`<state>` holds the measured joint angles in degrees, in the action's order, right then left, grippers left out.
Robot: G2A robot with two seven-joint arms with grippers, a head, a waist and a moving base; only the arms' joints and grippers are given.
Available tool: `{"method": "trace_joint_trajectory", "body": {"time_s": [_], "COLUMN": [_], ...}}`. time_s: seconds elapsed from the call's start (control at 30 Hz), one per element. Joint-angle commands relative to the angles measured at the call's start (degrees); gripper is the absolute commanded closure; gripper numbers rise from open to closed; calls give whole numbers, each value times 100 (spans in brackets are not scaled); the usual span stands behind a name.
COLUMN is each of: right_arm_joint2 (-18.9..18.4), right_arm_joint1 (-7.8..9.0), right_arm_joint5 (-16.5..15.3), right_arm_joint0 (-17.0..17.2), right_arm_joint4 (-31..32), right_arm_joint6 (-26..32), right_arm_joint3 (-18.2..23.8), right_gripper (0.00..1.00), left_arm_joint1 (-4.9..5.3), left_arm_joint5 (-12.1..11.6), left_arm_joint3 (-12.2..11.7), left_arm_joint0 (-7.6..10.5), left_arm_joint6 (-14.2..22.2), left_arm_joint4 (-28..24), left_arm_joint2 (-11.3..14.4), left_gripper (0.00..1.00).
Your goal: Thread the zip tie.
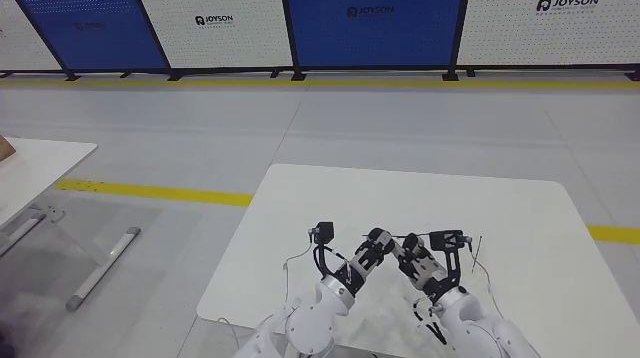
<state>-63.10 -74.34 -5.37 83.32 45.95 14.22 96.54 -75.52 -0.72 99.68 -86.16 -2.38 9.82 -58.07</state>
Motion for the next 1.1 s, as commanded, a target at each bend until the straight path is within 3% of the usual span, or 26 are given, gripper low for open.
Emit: {"method": "trace_joint_trajectory", "body": {"time_s": [0.0, 0.27, 0.37, 1.07], "right_arm_joint2": [-4, -21, -24, 117], "right_arm_joint1": [-1, -2, -1, -12], "right_arm_joint5": [-2, 4, 5, -8], "right_arm_joint0": [5, 16, 17, -76], "right_arm_joint4": [-4, -17, -10, 115], "right_arm_joint6": [-24, -78, -79, 163], "right_arm_joint3": [9, 31, 33, -93], "right_gripper": [75, 86, 100, 100], "left_arm_joint1": [1, 2, 2, 16], "left_arm_joint5": [2, 9, 15, -162], "left_arm_joint3": [-5, 0, 2, 89], "left_arm_joint0": [-2, -10, -8, -67], "left_arm_joint6": [15, 42, 38, 62], "left_arm_joint4": [12, 53, 62, -13], "left_arm_joint2": [6, 30, 33, -23], "left_gripper": [100, 100, 100, 100]}}
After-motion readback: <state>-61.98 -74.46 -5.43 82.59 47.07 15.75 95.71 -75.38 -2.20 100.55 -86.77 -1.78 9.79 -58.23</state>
